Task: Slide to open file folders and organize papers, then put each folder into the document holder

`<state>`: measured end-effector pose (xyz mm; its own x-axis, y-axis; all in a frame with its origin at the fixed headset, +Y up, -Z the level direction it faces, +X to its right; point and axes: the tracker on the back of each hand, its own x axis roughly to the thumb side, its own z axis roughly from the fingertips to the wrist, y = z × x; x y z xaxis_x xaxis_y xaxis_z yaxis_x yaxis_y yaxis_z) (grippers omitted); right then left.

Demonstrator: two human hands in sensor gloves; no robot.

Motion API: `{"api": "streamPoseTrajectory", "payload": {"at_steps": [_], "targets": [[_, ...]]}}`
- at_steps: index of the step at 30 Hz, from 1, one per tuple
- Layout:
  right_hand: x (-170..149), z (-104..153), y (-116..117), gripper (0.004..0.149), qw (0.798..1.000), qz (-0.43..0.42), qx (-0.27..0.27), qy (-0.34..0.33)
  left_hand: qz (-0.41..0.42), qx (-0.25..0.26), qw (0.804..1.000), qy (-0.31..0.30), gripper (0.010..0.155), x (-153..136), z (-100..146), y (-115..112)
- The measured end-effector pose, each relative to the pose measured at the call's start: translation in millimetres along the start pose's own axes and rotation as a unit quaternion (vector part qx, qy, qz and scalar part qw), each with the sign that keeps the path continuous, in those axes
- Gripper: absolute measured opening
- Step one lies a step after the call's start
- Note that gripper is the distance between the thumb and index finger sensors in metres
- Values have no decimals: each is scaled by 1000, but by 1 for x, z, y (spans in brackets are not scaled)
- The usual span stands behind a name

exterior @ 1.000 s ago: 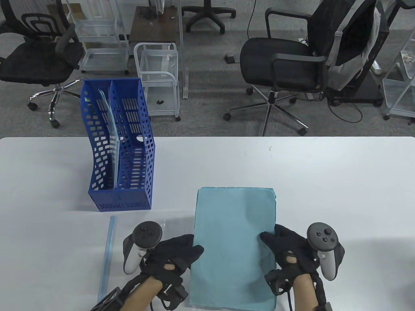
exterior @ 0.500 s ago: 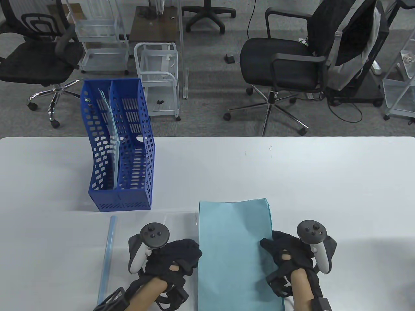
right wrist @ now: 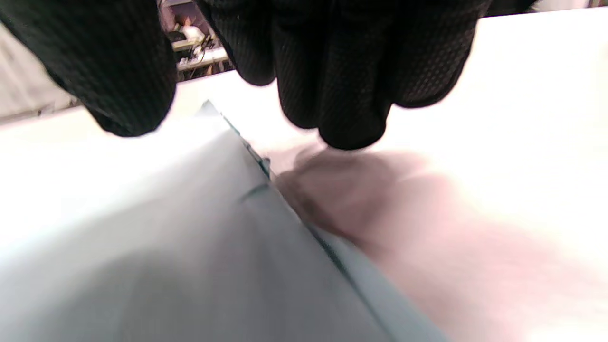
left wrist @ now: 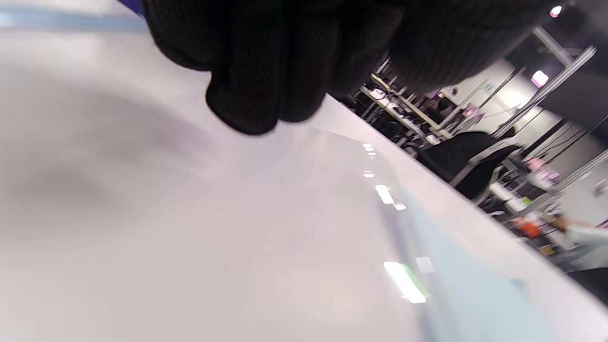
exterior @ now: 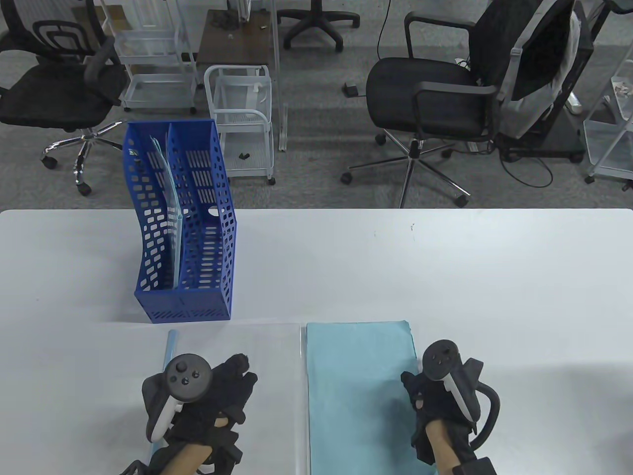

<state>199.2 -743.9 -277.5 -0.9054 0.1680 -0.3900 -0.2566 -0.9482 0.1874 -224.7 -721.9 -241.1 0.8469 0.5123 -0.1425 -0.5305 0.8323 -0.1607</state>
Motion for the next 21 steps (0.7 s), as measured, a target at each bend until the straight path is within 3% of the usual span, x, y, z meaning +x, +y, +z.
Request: {"api": "streamPoseTrajectory", "payload": {"at_steps": [3,9,12,15,21], "targets": [[8,2,7,82,998,31,48,-17,-88,-32,995,34,73,-1,4,-12],[19,4,17,82,991,111,70,-27,-177,-60,979,79,76,-2,-4,-32],[23,4,19,85,989,132,68,-27,-189,-74,976,84,77,-4,-9,-38],[24,4,19,85,989,132,65,-26,-197,-56,975,79,77,-2,-9,-38],[27,7,19,85,988,140,63,-31,-167,-69,982,50,76,-1,-7,-38]]}}
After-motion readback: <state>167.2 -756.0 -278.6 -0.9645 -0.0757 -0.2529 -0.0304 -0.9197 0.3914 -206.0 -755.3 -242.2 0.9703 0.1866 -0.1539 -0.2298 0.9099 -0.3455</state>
